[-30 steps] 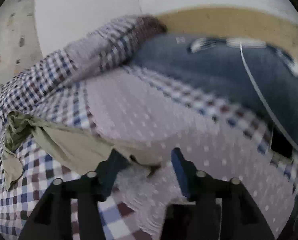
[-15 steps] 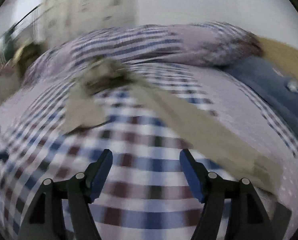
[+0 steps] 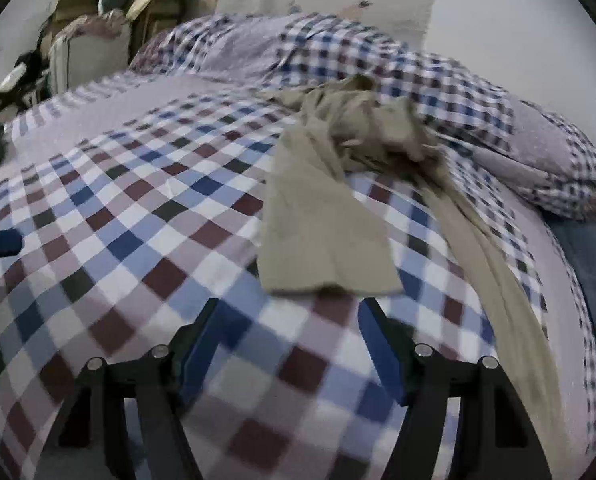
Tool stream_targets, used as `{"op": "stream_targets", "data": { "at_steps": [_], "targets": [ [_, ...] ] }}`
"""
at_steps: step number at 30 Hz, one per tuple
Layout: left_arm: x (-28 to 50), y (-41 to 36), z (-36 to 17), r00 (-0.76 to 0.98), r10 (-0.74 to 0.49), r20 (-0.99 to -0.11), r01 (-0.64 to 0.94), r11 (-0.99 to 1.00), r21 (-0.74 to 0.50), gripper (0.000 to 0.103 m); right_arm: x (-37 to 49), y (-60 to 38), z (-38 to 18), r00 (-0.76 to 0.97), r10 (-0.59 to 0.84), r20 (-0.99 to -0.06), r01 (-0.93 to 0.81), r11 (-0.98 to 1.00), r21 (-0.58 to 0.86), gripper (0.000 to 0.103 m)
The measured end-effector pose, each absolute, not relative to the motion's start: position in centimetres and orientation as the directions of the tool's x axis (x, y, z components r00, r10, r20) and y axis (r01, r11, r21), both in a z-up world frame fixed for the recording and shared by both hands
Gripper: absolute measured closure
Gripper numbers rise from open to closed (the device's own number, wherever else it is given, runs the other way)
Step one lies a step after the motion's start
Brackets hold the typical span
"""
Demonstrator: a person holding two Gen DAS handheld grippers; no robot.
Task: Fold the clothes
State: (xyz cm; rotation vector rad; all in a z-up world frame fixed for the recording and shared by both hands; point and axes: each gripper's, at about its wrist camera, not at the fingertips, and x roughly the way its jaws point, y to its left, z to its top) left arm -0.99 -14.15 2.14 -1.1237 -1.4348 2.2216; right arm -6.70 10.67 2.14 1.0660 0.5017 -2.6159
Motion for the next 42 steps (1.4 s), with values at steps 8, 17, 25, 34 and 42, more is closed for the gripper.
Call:
{"op": "stream_targets", "data": {
  "at_steps": [8, 17, 25, 34, 42],
  "targets": [
    [-1.1, -14.4, 1.9, -0.649, 0.620, -0.440, 0.174, -0.443, -0.880, 0.026, -9.4, 9.2, 1.2, -0.635, -0.099, -0.766, 0.388, -0.898, -0.206, 0.095],
    [-2.1, -13.1, 2.4, -0.577, 0.685, -0.445, 0.119, -0.468, -0.876, 0.026, 1.7, 4.5, 5.0, -0.589, -0.424, -0.688, 0.583, -0.812, 0.001, 0.096],
    [-2.6, -11.0, 2.9, -0.493, 0.678, -0.546, 0.061, -0.599, -0.799, 0.029, 6.9, 6.8, 5.6, -0.501, -0.597, -0.627, 0.615, -0.755, 0.227, 0.095],
    [-3.0, -9.7, 1.4, -0.436, 0.667, -0.605, 0.044, -0.655, -0.754, 0.076, 7.4, 8.5, 6.5, -0.433, -0.700, -0.568, 0.656, -0.677, 0.334, 0.092],
    [-1.9, -11.0, 2.5, -0.524, 0.620, -0.585, 0.030, -0.673, -0.739, 0.100, 6.5, 9.2, 6.6, -0.417, -0.708, -0.570, 0.663, -0.666, 0.342, 0.060]
  ]
}}
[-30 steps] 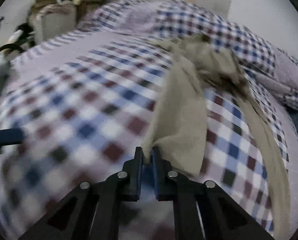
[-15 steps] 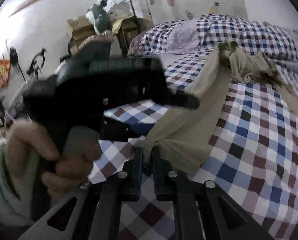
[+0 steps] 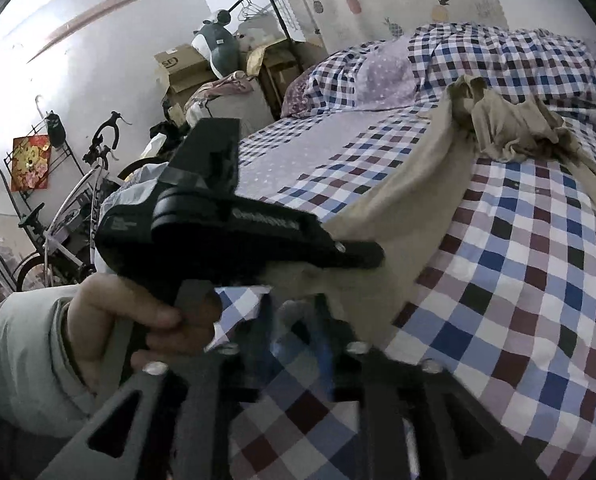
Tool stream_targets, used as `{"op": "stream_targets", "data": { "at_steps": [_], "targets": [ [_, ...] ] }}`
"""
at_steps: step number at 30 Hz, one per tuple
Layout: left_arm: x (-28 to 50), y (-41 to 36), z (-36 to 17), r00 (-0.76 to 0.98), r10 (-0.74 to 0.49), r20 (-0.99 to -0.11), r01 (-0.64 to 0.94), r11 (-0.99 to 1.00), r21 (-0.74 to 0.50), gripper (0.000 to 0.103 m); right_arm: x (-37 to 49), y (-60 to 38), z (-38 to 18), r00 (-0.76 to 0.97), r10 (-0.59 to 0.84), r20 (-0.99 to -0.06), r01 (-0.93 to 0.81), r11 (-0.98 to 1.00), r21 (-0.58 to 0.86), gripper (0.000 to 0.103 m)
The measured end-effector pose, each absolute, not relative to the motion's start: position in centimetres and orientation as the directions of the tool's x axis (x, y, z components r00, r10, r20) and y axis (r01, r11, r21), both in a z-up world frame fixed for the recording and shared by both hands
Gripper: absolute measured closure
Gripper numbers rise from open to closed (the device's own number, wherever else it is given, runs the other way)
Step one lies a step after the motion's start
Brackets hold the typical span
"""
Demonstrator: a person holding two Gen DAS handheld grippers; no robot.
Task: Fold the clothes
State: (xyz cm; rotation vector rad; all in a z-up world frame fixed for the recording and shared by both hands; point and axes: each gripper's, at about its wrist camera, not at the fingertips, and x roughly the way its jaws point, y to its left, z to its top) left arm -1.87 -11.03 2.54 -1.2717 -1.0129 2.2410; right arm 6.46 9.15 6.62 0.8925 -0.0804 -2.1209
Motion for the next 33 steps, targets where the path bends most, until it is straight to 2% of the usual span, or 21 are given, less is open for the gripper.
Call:
{"op": "stream_targets", "data": {
  "at_steps": [1, 7, 10, 15, 19, 23, 25, 27, 29, 30, 32, 33],
  "targets": [
    [-1.6, -12.0, 3.0, -0.559, 0.602, -0.570, 0.035, -0.669, -0.742, 0.100, 6.5, 9.3, 6.7, -0.418, -0.712, -0.564, 0.664, -0.663, 0.345, 0.052],
    [0.2, -19.1, 6.8, -0.765, 0.414, -0.493, 0.085, -0.694, -0.715, 0.101, 6.5, 10.2, 6.3, -0.436, -0.692, -0.576, 0.633, -0.691, 0.350, 0.052],
    [1.5, -23.4, 8.5, -0.843, 0.259, -0.471, 0.154, -0.722, -0.674, 0.101, 6.1, 10.6, 6.1, -0.456, -0.668, -0.588, 0.609, -0.716, 0.340, 0.052],
    [4.6, -30.0, 11.0, -0.906, -0.096, -0.411, 0.343, -0.736, -0.584, 0.101, 5.3, 11.2, 5.8, -0.500, -0.628, -0.596, 0.562, -0.759, 0.328, 0.052],
    [5.7, -32.8, 10.5, -0.841, -0.294, -0.455, 0.523, -0.661, -0.539, 0.101, 5.0, 11.3, 5.4, -0.526, -0.587, -0.616, 0.533, -0.791, 0.299, 0.052],
    [6.1, -33.9, 9.1, -0.769, -0.354, -0.531, 0.626, -0.585, -0.516, 0.100, 5.0, 11.1, 5.2, -0.544, -0.564, -0.622, 0.524, -0.807, 0.273, 0.052],
    [6.5, -33.4, 9.4, -0.762, -0.377, -0.526, 0.636, -0.589, -0.499, 0.098, 4.9, 11.0, 5.0, -0.548, -0.551, -0.630, 0.519, -0.814, 0.261, 0.052],
    [7.1, -32.8, 10.0, -0.763, -0.403, -0.506, 0.637, -0.602, -0.481, 0.082, 4.8, 10.9, 4.8, -0.556, -0.530, -0.641, 0.511, -0.826, 0.239, 0.052],
    [7.6, -32.1, 10.6, -0.763, -0.429, -0.484, 0.639, -0.614, -0.463, 0.050, 4.7, 10.8, 4.6, -0.561, -0.514, -0.649, 0.507, -0.833, 0.221, 0.052],
    [7.9, -31.6, 11.1, -0.765, -0.452, -0.460, 0.639, -0.621, -0.454, 0.044, 4.7, 10.8, 4.5, -0.563, -0.511, -0.650, 0.506, -0.835, 0.218, 0.052],
    [8.6, -30.8, 12.0, -0.766, -0.506, -0.397, 0.642, -0.631, -0.436, 0.022, 4.7, 10.8, 4.4, -0.565, -0.504, -0.653, 0.504, -0.838, 0.210, 0.052],
    [8.9, -30.6, 12.3, -0.765, -0.520, -0.379, 0.643, -0.635, -0.428, 0.019, 4.7, 10.8, 4.4, -0.566, -0.502, -0.654, 0.503, -0.839, 0.208, 0.052]
  ]
}}
